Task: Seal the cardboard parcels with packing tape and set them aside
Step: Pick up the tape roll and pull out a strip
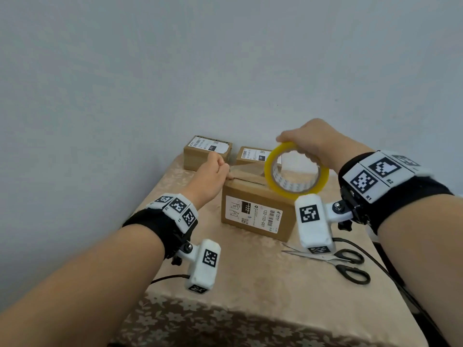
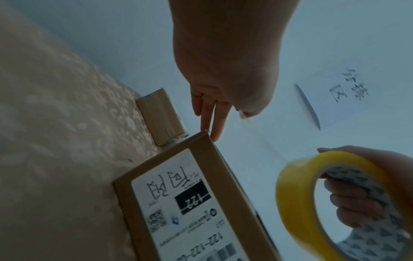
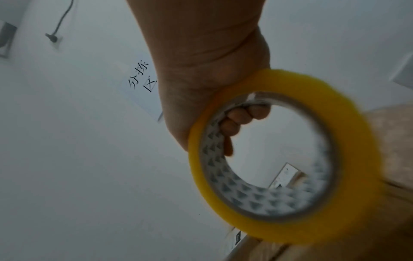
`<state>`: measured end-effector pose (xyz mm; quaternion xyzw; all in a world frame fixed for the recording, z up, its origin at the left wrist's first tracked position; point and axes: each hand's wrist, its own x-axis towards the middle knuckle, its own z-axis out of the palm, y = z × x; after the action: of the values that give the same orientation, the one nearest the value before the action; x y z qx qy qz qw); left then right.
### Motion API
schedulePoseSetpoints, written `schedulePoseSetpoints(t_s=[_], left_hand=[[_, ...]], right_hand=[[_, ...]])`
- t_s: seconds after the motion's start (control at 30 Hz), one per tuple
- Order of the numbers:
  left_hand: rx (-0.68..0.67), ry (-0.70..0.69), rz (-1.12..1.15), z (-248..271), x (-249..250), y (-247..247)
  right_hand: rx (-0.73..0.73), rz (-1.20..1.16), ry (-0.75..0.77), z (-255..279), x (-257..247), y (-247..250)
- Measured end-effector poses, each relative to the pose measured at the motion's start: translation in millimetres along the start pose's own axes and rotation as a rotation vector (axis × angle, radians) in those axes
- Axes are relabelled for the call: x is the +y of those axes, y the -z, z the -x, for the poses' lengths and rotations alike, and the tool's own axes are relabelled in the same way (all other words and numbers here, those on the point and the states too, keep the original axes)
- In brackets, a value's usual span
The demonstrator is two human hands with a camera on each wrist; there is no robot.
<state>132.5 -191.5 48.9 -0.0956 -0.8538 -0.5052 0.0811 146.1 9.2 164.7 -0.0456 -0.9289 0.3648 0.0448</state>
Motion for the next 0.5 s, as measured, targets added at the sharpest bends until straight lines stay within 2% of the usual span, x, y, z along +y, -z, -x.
schedulePoseSetpoints(t_s=[0.07,0.2,0.5], left_hand=[[0.010,0.044,0.101,-1,4,-1],[0.064,0.146,0.243,-8,2,-1],[0.025,0.386,0.546,-17,-6,5]], right_hand=[[0.097,-0.051,0.099,-3,-4,0],[0.141,0.136,0.207,-10,-3,-18],[0.029,0.274,0.175,-35,2,-48]])
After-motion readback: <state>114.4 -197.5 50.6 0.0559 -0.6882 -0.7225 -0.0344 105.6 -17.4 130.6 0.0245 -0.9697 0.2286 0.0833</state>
